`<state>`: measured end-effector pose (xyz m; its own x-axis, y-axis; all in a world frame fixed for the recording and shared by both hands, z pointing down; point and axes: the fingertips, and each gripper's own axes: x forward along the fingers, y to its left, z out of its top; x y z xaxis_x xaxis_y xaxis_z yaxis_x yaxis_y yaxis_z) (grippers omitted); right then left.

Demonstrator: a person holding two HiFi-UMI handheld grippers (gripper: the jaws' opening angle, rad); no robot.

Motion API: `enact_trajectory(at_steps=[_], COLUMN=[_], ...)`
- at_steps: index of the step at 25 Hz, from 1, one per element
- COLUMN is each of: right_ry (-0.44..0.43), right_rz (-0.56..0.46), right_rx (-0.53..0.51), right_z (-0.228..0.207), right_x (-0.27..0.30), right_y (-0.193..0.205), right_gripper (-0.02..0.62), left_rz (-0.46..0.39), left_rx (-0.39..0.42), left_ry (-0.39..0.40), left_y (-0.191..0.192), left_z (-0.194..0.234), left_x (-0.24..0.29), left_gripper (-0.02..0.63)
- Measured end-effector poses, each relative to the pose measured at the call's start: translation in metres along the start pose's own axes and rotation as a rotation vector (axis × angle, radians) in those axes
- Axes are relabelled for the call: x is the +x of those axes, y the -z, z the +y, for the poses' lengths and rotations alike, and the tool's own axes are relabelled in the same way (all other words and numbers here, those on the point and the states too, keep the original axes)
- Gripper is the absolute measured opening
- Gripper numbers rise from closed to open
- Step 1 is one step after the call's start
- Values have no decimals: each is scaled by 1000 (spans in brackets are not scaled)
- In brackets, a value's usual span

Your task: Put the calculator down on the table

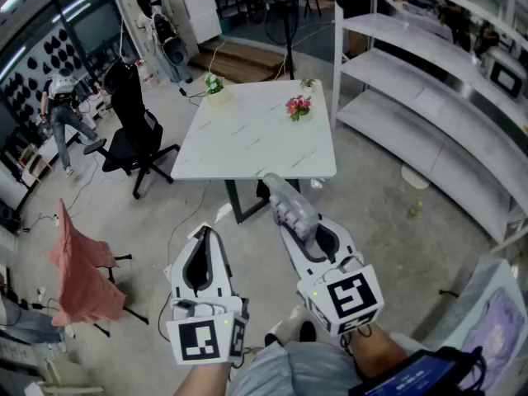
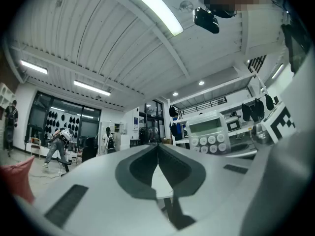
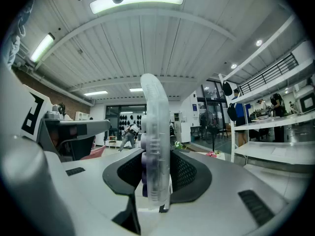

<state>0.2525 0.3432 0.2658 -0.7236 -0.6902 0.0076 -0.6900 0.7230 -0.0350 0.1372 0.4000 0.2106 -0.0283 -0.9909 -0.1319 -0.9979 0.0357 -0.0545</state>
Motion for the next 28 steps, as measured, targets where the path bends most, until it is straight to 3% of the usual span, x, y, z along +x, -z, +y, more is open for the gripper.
enact_trajectory(at_steps=[14, 22, 28], right_ry=[-9, -60, -65], right_rz=[20, 66, 90], right_rx=[43, 42, 39], right_z=[-18, -20, -22], right_x=[-3, 42, 105], right_y=[8, 21, 39], right_gripper=[147, 149, 147], left_rz=[70, 81, 103], left_rx=[-22, -38, -69], left_ry=[-62, -128, -138], left_y=[26, 41, 74], left_z=[3, 36, 81], left_x=[-1, 24, 68], left_gripper=[9, 9, 9])
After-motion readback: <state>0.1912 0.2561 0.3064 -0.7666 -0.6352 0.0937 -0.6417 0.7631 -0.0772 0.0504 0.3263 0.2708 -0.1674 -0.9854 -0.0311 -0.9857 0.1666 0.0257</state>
